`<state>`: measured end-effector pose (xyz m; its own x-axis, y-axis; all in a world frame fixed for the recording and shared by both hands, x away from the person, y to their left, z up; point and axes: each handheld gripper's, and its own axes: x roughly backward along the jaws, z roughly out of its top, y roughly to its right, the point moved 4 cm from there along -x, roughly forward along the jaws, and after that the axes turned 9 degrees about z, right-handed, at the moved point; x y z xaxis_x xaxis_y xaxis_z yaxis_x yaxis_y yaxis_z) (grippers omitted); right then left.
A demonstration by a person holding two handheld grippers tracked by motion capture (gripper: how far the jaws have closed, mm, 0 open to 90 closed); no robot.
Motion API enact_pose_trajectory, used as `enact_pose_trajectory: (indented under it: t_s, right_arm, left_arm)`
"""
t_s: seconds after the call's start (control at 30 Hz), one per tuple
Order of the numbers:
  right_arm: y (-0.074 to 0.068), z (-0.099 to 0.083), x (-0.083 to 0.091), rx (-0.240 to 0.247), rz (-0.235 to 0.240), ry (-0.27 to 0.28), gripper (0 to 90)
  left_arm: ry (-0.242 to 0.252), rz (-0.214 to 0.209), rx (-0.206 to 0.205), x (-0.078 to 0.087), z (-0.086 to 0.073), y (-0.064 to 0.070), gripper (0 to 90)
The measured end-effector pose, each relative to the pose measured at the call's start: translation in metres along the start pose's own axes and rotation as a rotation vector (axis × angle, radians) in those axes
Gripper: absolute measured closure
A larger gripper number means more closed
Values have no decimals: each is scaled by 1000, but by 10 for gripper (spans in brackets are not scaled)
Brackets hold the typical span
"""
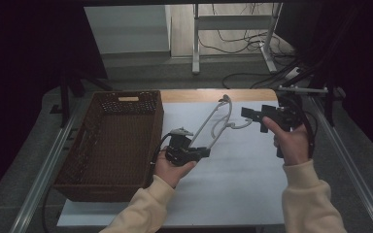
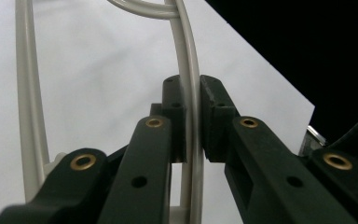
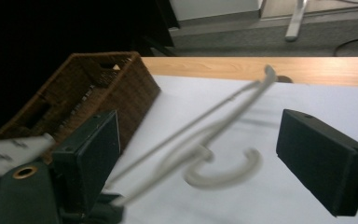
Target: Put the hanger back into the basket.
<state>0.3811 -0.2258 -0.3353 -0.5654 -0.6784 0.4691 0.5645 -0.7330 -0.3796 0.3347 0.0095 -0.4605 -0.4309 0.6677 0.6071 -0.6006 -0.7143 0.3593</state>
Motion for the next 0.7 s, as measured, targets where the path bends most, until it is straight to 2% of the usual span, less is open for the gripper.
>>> enact_pose_trajectory:
  t_s: [0.07,0.27,0.4,0.6,0.7]
  right_arm:
    - [7,-10,3,6,-6,-1,142]
    - [28,-39,8,16,35,-11,139]
    - [34,-49,10,22,42,-17,141]
    - [42,-64,11,38,49,-33,145]
    - [44,-70,11,51,72,-39,148]
  left_arm:
    - [2,-2,-1,2,1,2,819]
    - [30,-22,2,12,5,5,820]
    - [38,-21,1,18,7,6,819]
    - [62,-41,7,28,10,7,820]
    - [72,-50,-4,37,13,8,820]
